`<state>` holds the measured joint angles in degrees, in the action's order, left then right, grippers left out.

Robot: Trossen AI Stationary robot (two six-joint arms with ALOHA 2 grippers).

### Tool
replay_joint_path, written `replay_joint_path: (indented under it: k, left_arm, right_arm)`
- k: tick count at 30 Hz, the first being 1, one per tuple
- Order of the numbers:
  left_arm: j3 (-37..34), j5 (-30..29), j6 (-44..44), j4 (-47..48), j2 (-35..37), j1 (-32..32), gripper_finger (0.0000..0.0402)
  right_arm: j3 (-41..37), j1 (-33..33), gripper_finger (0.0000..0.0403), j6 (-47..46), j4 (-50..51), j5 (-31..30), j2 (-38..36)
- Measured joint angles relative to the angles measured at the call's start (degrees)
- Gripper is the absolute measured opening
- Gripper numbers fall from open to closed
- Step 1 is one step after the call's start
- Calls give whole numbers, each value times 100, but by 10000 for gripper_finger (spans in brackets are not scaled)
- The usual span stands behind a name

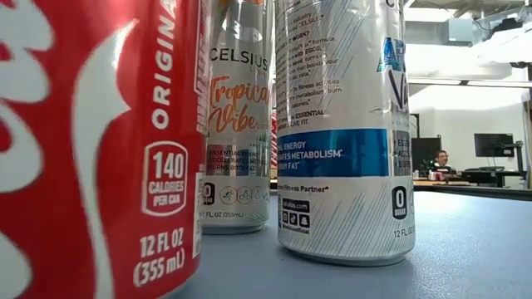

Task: Place canned beverage on shelf
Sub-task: Put the red soda can on the shelf aligned with the other red soda cans

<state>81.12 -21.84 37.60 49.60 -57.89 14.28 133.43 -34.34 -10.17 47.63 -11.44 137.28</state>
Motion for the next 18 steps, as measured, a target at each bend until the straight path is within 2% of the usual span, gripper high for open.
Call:
replay_joint_path:
  k: [11, 18]
  left_arm:
    - [-1, -3, 39, 42, 0, 0, 206]
    - [1, -3, 33, 62, 0, 0, 206]
  right_arm:
    - [23, 5, 345, -155, 190, 241, 238]
    - [23, 36, 311, -134, 235, 243, 238]
